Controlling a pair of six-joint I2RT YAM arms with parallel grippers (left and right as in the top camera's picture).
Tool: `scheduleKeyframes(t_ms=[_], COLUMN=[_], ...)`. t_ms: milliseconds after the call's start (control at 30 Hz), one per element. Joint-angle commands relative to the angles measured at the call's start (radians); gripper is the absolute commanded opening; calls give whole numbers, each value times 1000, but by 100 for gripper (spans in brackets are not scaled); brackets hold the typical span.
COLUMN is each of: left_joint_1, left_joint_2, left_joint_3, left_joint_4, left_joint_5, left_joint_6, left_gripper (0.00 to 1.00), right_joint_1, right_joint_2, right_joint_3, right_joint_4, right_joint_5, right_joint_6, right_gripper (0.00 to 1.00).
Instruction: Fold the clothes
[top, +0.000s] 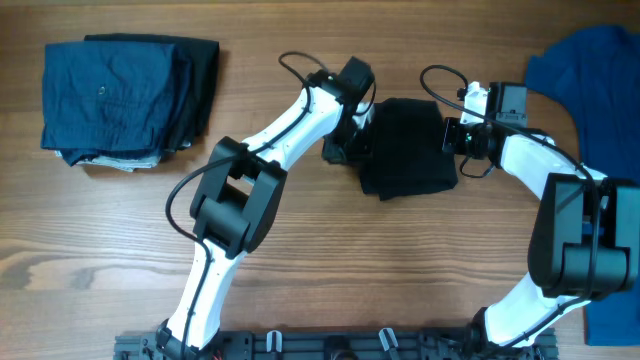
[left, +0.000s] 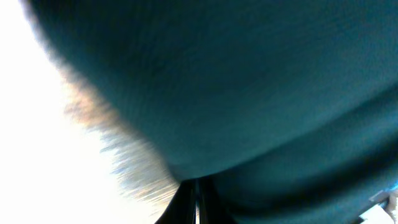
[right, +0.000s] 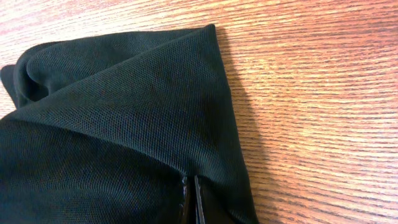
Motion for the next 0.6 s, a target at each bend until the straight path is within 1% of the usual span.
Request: scheduleKeyframes(t_ms=[0,133,167,267,300,367,400,433,467,567], left_joint_1=[5,29,38,56,61,68,71,72,71,58], left_joint_2=[1,-82,-120,-194,-210,-224,-224,-220,-213,-183], left_joint_3=[-19,-16,-16,-16,-16,-16,-16,-16,-17,-19], left_joint_4=[-30,-18,-10,-5,-5,-4,-2,4,16,57], left_joint_5=[12,12,-2,-115,-143,-172,-172,-168,-164,-145], left_joint_6=[16,13,-10,-120,-138,-159,-167,-172,-172,-172], left_gripper=[4,4,4,4,7,35,50,59,71,92], right_joint_1=[-1,-1,-1,0,0,0,0,0,0,0], right_joint_2=[-51,-149,-195,-274,-298,-331,-336,-337,-334,-315], right_joint_3=[6,6,6,6,6,6,6,6,6,5], right_joint_4=[-4,-13,-26,-77,-102,-158,-178,-207,-231,-276], right_joint_5=[21,20,21,21,21,20,21,21,23,56], right_joint_6=[-11,-11,-11,-10,-6,-3,-5,-8,-8,-7], right_gripper=[5,4,5,5,5,7,7,8,8,8])
